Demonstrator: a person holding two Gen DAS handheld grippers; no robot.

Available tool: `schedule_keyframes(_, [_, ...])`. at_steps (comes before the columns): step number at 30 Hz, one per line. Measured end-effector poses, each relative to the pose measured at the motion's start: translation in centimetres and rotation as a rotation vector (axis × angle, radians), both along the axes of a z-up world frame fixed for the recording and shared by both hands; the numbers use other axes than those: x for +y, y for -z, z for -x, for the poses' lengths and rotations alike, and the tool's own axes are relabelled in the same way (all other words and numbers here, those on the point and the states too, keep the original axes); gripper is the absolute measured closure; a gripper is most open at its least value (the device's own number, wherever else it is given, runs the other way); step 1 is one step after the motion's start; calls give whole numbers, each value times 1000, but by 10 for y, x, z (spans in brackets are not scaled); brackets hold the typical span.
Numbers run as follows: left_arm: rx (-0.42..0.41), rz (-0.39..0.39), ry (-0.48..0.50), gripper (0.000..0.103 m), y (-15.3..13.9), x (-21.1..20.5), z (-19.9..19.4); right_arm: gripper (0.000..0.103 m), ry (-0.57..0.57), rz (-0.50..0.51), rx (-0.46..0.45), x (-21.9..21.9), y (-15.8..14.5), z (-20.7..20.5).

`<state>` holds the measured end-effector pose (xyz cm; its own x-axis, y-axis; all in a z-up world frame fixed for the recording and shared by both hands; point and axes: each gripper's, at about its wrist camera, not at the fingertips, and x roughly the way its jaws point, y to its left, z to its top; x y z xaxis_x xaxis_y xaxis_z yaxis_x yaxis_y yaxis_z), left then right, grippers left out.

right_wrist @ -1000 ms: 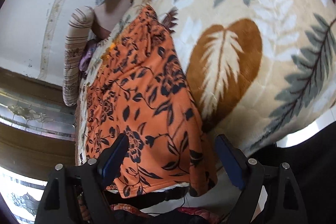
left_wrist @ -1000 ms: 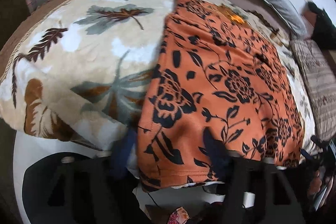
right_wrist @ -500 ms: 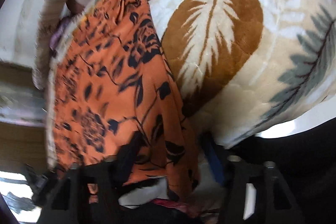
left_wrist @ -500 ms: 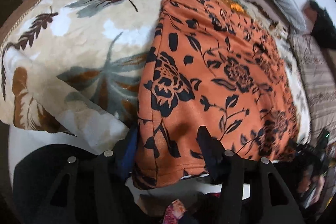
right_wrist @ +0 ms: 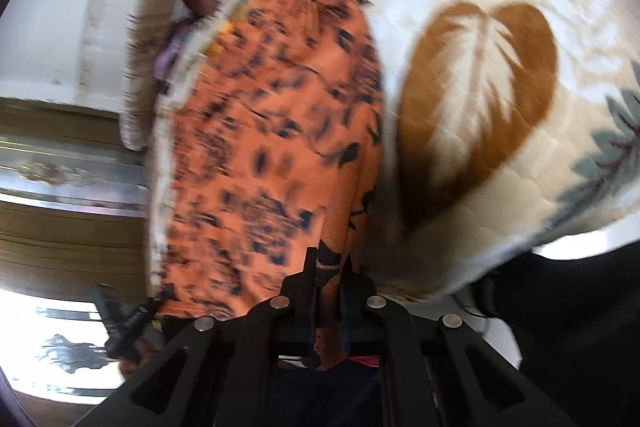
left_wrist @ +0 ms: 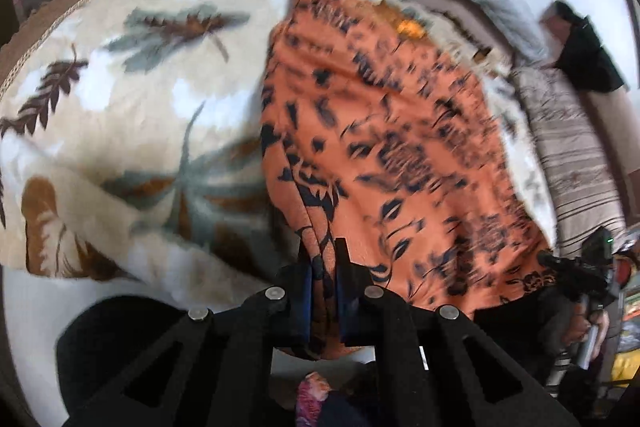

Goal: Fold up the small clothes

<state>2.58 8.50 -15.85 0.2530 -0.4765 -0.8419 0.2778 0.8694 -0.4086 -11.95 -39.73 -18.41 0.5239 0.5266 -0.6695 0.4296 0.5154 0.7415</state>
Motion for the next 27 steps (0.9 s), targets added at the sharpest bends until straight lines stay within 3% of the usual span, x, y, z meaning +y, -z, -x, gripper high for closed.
schedule_keyframes(4, [-49,44,-8,94,-27,2,-18,95,36,-12,-74,-15,-26,-13])
schedule_keyframes(8, [-111,32,-27,94,-42,-1,-33,95,89,-3,-105,-32,-36,-20])
schedule_keyframes(14, [-51,47,-20,94,-23,-1,-37,95,81,-59,-38,-33,-9,-19])
schedule_keyframes(17, [-38,78,-25,94,-29,1,-51,95,81,-61,-58,-38,-14,-31])
schedule_keyframes(21, [-71,100,-21,94,-52,-5,-90,95,94,-35,-129,-56,-36,-65])
schedule_keyframes(27, [-106,95,-56,94,-73,-24,-190,95,188,8,-225,-104,-53,-149])
